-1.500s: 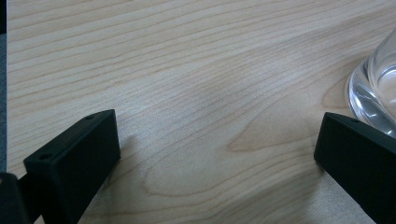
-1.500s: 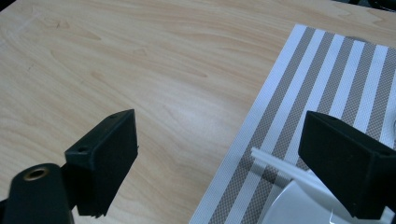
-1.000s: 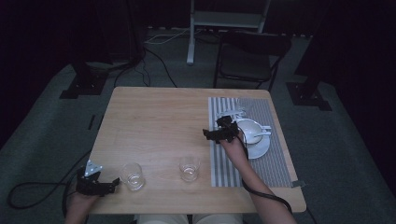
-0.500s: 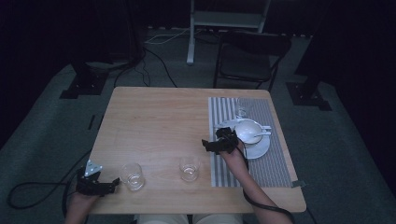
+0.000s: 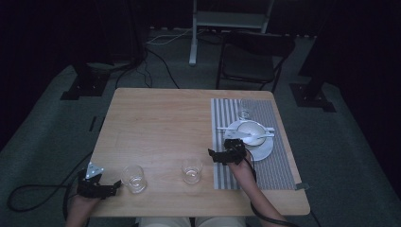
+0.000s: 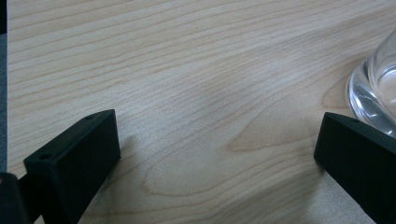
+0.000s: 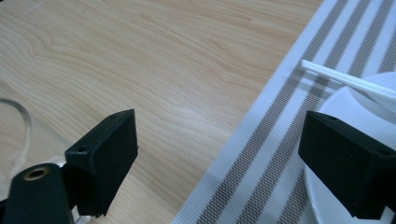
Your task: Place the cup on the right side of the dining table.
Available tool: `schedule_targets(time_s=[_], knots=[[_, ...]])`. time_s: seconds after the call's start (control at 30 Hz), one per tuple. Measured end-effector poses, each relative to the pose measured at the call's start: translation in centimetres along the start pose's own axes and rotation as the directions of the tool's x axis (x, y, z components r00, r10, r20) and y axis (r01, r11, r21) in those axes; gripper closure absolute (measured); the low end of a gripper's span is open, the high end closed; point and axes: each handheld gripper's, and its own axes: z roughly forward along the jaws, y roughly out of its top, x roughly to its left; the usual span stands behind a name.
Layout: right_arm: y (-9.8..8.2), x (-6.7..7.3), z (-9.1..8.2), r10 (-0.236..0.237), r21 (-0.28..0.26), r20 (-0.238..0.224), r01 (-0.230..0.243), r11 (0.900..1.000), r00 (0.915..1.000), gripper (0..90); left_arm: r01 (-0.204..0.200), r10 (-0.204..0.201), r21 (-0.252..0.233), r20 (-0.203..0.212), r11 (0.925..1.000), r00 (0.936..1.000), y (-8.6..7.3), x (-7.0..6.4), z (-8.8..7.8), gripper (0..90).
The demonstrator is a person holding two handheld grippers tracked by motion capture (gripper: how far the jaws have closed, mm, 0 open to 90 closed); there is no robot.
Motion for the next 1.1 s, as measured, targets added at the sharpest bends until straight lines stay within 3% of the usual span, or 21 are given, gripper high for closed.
schedule_targets(time_s=[0.43,1.1], knots=[[-3.4,-1.1,-1.4,-0.016,-0.011,0.039,0.016,1.0,0.9991,11.5,0.0,0.0,0.0,0.0,1.0,1.0,0.0,0.0,0.0,0.7],[-7.3,-3.5,-4.5,0.017,-0.046,0.125,-0.011,0.999,0.9921,11.5,0.0,0.0,0.0,0.0,1.0,1.0,0.0,0.0,0.0,0.7]])
